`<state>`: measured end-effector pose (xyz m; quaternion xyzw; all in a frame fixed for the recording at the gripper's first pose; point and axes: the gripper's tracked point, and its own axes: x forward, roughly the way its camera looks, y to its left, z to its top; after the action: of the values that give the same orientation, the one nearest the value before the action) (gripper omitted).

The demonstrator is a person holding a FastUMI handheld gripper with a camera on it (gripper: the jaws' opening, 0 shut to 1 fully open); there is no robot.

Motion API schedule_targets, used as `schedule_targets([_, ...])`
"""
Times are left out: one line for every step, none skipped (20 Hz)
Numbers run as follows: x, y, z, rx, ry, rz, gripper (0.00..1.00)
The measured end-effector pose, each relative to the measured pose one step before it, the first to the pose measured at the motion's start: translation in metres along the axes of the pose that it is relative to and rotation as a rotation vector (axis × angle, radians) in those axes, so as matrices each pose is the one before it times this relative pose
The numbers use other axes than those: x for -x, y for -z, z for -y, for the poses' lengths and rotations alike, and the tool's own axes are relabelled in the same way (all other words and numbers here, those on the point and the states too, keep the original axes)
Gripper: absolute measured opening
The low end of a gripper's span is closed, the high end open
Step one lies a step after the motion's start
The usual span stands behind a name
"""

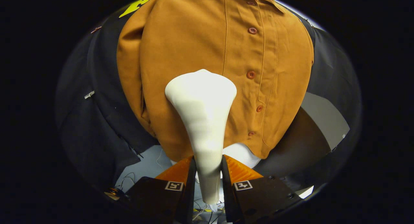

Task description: Iron the clothes twice with a garment steamer, once on the left side and once on the right side.

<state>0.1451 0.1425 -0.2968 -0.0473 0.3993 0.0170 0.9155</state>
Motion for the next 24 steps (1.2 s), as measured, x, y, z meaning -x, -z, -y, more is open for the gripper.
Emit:
schedule_targets([0.00123,0.00571,0.00030,-0.00031,-0.00288,-0.01177,0.42])
schedule_targets([0.00201,0.00481,0.00080,-0.00366,-0.00451,-0.00892,0.42])
schedule_targets([0.00248,0.00344,0.00175,-0.00401,-0.00577,-0.00500,0.42])
schedule_targets([0.00235,0.00349,0.00253,-0.00170,-0.00331,-0.00212,0.42])
schedule_targets([0.00337,0.00242,0.00298,0.00031,-0.00159,-0.00189,0.42])
schedule_targets([0.00555,0.00138,0.00303,-0.00057,-0.00202,0.00123,0.42])
schedule_targets([0.00638,-0.00111,0.00358,-0.00231,-0.00055,0.00656,0.42])
schedule_targets([0.00623,-0.00283,0.00617,-0.00262,0.00160,0.01222,0.42])
schedule_targets([0.00618,-0.00567,0.00608,-0.00471,0.00168,0.01637,0.42])
schedule_targets([0.00659,-0.00622,0.00613,-0.00809,0.00140,0.01820,0.42])
schedule_targets([0.00779,-0.00683,0.00733,-0.00765,0.00516,0.01911,0.42])
schedule_targets([0.00635,-0.00803,0.00924,-0.00649,0.00662,0.02108,0.42])
schedule_targets([0.00752,-0.01079,0.00889,-0.00756,0.00570,0.02371,0.42])
schedule_targets([0.00896,-0.01056,0.00724,-0.00845,0.00878,0.02493,0.42])
schedule_targets([0.00721,-0.01054,0.00846,-0.01048,0.00991,0.02582,0.42])
schedule_targets([0.00939,-0.01133,0.00949,-0.01241,0.00893,0.02791,0.42])
schedule_targets([0.00889,-0.01044,0.00856,-0.00972,0.00915,0.02869,0.42])
schedule_targets([0.00726,-0.01160,0.01023,-0.00719,0.01009,0.02961,0.42])
schedule_targets([0.00728,-0.01231,0.01031,-0.00557,0.00963,0.03011,0.42])
schedule_targets([0.00900,-0.01147,0.00810,-0.00473,0.00919,0.02871,0.42])
schedule_targets([0.00665,-0.01081,0.00826,-0.00582,0.00697,0.02733,0.42])
schedule_targets([0.00634,-0.01082,0.00721,-0.00709,0.00421,0.02630,0.42])
schedule_targets([0.00568,-0.00961,0.00640,-0.00531,0.00427,0.02345,0.42])
schedule_targets([0.00671,-0.00787,0.00479,-0.00248,0.00633,0.02225,0.42])
